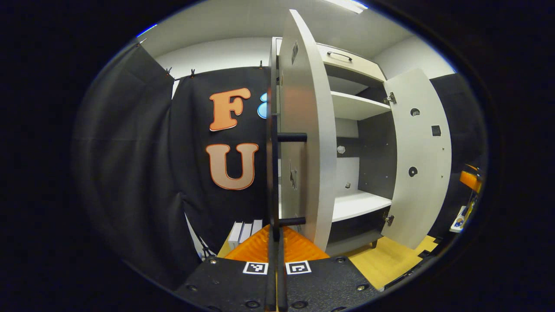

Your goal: Open the right door of the double-door shoe cabinet with the right hand, and open the left door with the left hand.

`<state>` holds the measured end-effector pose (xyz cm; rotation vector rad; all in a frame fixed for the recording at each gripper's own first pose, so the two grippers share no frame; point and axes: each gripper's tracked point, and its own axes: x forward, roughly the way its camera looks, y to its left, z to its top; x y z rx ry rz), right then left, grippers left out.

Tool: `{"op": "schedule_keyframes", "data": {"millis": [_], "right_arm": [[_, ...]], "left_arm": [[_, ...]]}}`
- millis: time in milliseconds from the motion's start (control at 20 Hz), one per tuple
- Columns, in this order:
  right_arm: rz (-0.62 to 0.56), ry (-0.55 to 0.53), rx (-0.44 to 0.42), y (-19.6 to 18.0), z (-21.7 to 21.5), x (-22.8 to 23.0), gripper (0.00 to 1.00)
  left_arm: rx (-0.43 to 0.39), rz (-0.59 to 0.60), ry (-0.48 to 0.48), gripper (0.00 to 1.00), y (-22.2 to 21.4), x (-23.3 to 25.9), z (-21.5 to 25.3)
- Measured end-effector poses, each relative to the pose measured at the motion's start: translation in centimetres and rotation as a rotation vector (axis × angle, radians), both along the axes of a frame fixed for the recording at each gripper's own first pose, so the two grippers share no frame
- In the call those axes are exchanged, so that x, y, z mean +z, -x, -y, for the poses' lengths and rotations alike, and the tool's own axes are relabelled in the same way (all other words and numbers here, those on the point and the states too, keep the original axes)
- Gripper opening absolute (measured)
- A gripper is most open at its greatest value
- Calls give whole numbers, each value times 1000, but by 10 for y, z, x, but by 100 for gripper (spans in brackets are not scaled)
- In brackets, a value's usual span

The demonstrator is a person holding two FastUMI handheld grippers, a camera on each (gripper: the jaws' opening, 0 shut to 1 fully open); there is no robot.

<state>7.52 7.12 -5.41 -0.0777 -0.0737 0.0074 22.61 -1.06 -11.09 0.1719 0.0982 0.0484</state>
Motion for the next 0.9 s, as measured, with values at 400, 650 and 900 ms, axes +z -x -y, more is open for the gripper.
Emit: {"op": "schedule_keyframes", "data": {"millis": [400, 650, 900], "right_arm": [[-43, -43, 12, -10, 2, -7, 100], [-93, -80, 6, -6, 11, -17, 94], [-105, -68, -10, 4, 23, -14, 100]], "left_arm": [[109, 180, 37, 5, 33, 45, -4], [239, 214, 21, 63, 47, 55, -16], [154, 72, 125, 95, 53, 24, 24]]}}
